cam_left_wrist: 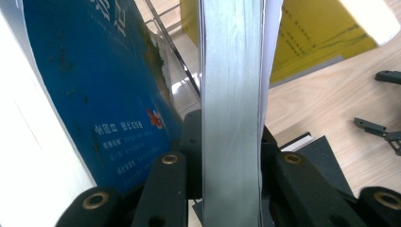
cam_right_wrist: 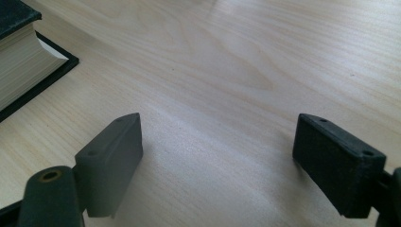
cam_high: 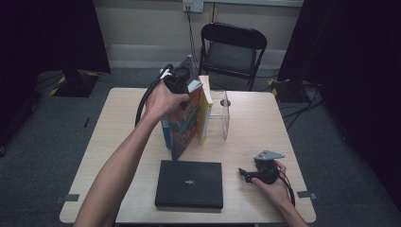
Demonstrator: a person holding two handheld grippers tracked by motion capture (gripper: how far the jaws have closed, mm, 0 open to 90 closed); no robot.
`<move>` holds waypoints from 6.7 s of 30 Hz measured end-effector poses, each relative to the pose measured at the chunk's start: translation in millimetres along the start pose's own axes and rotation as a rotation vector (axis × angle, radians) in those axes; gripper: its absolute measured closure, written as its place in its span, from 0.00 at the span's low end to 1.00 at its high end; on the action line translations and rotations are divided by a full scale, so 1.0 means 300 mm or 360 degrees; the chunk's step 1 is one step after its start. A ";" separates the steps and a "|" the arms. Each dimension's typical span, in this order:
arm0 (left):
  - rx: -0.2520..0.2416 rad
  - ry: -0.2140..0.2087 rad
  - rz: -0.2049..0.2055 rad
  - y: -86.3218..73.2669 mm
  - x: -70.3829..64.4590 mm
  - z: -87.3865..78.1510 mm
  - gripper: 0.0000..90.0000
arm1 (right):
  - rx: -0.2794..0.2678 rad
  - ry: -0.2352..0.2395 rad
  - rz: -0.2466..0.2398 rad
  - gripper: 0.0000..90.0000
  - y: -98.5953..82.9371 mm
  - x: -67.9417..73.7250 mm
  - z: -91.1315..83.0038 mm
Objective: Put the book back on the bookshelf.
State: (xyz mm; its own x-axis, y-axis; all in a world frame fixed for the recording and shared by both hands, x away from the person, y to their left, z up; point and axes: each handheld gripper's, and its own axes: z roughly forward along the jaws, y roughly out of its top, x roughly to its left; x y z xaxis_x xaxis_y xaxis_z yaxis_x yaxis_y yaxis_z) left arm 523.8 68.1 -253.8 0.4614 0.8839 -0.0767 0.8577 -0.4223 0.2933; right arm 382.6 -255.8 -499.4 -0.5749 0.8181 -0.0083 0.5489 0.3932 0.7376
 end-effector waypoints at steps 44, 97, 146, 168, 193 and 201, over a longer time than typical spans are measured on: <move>-0.0295 -0.0054 -0.0259 0.067 0.053 0.087 0.76 | -0.0002 0.0006 -0.0011 0.18 -0.001 -0.002 -0.001; -0.0883 -0.0173 0.0132 -0.250 0.033 0.013 0.55 | 0.0001 0.0006 -0.0008 0.18 0.000 -0.001 -0.001; -0.1049 -0.0238 0.0190 -0.545 0.089 0.258 0.70 | 0.0004 -0.0001 0.0000 0.19 0.002 0.000 0.000; -0.0765 -0.0364 0.0242 -0.767 0.124 0.387 0.56 | -0.0141 0.0347 -0.0074 0.18 0.089 0.199 -0.097; -0.0703 -0.0421 0.0168 -0.812 0.154 0.458 0.52 | -0.0073 0.0578 -0.0247 0.16 0.046 0.374 -0.085; -0.0731 -0.0459 0.0147 -0.794 0.148 0.481 0.46 | -0.0059 0.0579 -0.0265 0.14 0.037 0.388 -0.091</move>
State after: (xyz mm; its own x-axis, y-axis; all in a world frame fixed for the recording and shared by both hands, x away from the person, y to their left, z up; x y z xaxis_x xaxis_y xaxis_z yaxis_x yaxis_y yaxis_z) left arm 372.6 178.8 -464.6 0.6288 0.7291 -0.2703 0.6534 -0.3071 0.6919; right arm 305.3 -167.7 -473.7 -0.8351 0.5401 0.1048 0.4116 0.4868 0.7704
